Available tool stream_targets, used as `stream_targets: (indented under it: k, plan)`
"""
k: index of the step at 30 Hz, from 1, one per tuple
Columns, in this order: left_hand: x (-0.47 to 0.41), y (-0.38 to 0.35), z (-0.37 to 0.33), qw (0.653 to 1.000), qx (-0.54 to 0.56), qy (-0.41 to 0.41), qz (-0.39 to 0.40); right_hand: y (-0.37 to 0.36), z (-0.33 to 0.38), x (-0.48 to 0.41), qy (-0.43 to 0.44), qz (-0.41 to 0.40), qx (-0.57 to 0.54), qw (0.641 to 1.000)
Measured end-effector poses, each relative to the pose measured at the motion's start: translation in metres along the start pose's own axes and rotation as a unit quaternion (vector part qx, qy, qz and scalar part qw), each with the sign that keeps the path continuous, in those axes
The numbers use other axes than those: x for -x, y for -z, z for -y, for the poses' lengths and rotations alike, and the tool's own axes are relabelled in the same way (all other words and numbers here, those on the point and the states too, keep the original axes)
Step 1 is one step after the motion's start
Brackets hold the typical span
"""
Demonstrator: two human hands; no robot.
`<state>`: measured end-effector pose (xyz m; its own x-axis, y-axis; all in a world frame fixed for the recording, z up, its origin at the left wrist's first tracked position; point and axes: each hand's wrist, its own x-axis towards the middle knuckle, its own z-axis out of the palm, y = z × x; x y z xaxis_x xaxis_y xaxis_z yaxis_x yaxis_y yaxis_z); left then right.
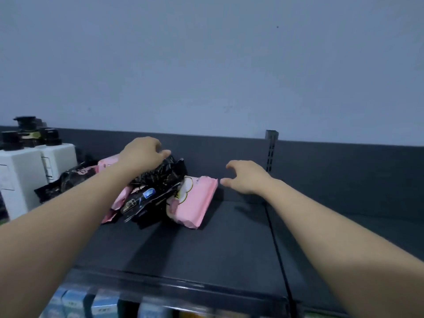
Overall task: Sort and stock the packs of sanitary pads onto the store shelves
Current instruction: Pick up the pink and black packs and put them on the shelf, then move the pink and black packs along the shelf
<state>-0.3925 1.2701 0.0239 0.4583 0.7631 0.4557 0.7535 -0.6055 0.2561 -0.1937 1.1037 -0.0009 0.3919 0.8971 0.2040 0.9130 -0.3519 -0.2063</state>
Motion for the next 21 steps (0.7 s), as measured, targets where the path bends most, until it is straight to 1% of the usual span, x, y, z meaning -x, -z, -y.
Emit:
stream_targets:
  k: [4,11,21]
  plan:
    - [0.029,-0.012,-0.077,0.997,-0.018,-0.065,0.030,0.027,-0.051,0.055,-0.037,-0.012,0.015,0.999]
    - [0.092,-0.035,-0.213,0.984,-0.010,-0.158,0.081,0.068,-0.153,0.170,-0.120,-0.030,0.047,0.991]
    - [0.194,-0.061,-0.411,0.948,0.044,-0.295,0.112,0.128,-0.295,0.353,-0.261,-0.047,0.115,0.957]
